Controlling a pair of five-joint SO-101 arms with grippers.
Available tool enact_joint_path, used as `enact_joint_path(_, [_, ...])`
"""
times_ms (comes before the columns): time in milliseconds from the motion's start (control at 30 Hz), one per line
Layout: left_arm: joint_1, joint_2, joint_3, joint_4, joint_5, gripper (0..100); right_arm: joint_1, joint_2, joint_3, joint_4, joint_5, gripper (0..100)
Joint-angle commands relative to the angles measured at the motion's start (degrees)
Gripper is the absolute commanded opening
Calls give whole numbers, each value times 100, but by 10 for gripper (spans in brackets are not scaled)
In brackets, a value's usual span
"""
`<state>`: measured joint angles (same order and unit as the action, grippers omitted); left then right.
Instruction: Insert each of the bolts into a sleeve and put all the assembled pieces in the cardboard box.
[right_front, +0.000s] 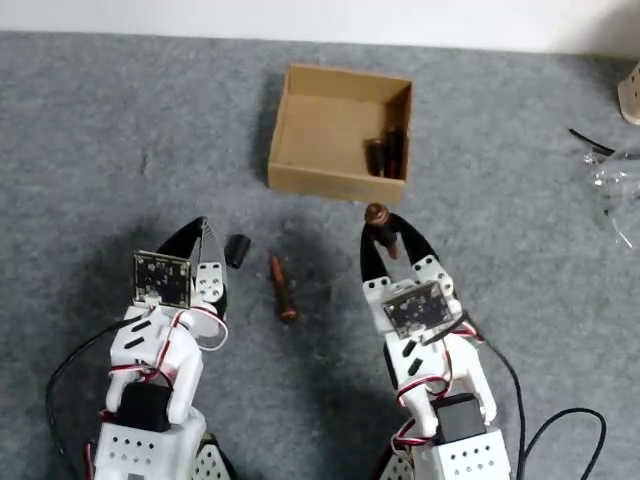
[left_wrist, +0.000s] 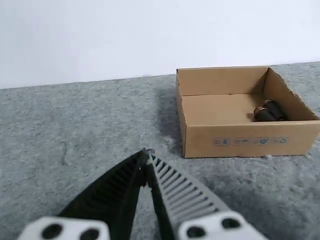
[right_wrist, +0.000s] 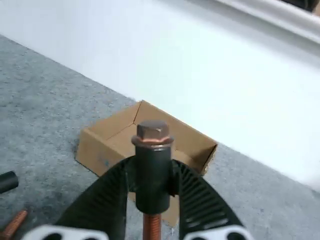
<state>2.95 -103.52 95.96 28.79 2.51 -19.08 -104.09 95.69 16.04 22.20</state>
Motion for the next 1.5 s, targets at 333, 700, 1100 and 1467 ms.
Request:
enact_joint_path(333, [101,-13,119,-18,-35,11,-75,743,-690,-312,105,5])
enact_joint_path(700, [92,-13,119,0,-44,11,-75,5657,-4681,-286,88,5])
enact_joint_path(1100, [92,-13,119,0,-44,11,127,10044,-8110,-268,88,5])
enact_joint_path(1467, [101,-13,119,-9,-44,11,514,11890,-9033,-268,88,5])
